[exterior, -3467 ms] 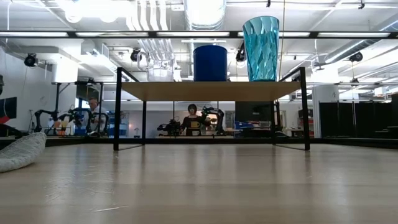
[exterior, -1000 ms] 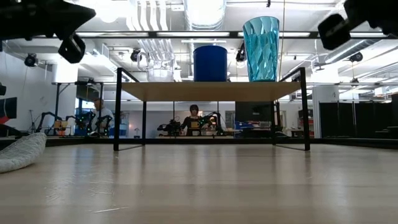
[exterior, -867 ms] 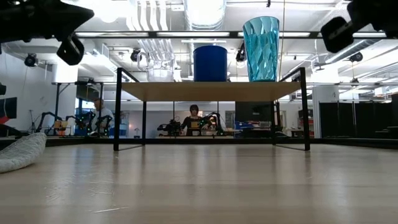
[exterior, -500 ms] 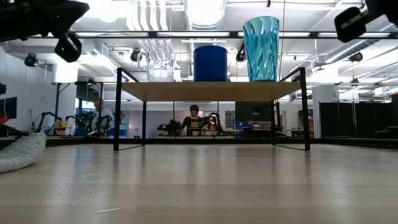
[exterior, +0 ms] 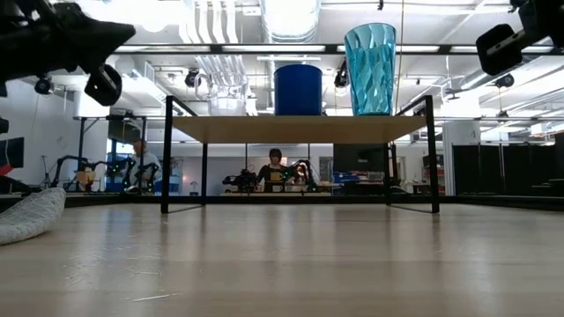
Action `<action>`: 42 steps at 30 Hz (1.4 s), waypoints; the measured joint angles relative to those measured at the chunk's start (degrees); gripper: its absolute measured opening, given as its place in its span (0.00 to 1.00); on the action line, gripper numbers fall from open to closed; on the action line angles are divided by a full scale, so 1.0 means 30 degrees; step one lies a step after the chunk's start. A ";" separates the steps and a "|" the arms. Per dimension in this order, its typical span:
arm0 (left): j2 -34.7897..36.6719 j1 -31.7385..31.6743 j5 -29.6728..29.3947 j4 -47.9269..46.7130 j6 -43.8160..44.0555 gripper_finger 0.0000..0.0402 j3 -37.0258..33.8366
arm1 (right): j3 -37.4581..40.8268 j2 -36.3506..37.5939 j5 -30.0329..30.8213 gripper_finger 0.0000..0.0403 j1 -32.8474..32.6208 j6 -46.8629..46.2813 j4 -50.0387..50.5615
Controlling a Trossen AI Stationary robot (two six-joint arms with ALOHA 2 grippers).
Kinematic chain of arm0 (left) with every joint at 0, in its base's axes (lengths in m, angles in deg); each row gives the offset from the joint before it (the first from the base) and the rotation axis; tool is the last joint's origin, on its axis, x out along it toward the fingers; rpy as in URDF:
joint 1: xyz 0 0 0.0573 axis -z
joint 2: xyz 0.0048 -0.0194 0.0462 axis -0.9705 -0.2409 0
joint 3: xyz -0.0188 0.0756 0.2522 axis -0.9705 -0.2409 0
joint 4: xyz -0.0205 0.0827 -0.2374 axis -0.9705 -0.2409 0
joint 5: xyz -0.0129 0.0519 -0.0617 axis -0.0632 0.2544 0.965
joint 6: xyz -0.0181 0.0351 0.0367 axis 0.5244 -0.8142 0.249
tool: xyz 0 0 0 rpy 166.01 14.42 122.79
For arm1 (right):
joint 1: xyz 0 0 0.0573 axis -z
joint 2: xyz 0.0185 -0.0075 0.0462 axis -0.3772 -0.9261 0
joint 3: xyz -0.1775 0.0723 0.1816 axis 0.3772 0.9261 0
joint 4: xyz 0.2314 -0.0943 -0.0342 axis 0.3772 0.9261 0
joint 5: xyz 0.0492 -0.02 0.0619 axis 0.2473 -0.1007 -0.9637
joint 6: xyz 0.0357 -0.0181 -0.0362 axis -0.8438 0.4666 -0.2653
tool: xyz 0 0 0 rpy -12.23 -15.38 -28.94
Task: Stack small to large cups/mugs on shelf
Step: Return to Home Position
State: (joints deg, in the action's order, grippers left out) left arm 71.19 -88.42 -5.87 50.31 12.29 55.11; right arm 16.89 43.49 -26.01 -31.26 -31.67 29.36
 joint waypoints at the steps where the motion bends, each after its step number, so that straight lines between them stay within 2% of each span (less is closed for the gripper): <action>1: -0.0032 0.0007 -0.0007 0.0541 0.0004 0.00 -0.0309 | 0.0056 0.0002 0.0002 0.02 0.0000 -0.0036 -0.0055; 4: 0.0046 0.0012 0.0000 0.1430 0.0186 0.00 -0.1317 | 0.0367 -0.0042 0.0046 0.02 0.0000 -0.0200 -0.0086; 10: 0.0034 0.0007 0.0281 0.1758 0.0347 0.00 -0.1324 | 0.1242 -0.0005 0.0553 0.02 0.0000 -0.1471 -0.0077; 18: -0.0169 0.0000 0.1366 0.1583 0.0020 0.00 -0.1331 | 0.1504 -0.0013 0.1061 0.02 0.0000 -0.1503 0.0308; 21: -0.0187 0.0000 0.1523 0.0919 0.0004 0.00 -0.1338 | 0.1499 -0.0020 0.1409 0.02 0.0000 -0.1628 0.1112; 26: -0.0216 0.0000 0.1658 -0.0307 0.0004 0.00 -0.1353 | 0.1499 -0.0151 0.3133 0.02 0.0007 -0.1456 0.1937; 30: -0.0221 0.0000 0.1675 -0.1767 0.0004 0.00 -0.1360 | 0.1499 -0.0317 0.3520 0.02 0.0007 -0.1172 0.2015; 42: -0.0548 0.0000 0.1661 -0.1893 0.0011 0.00 -0.1382 | 0.1499 -0.1219 0.3690 0.02 0.0007 -0.1128 0.2069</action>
State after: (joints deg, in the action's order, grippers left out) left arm 69.55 -88.42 -0.89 44.63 12.33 50.97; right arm 21.39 39.83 -14.94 -31.24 -35.06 35.57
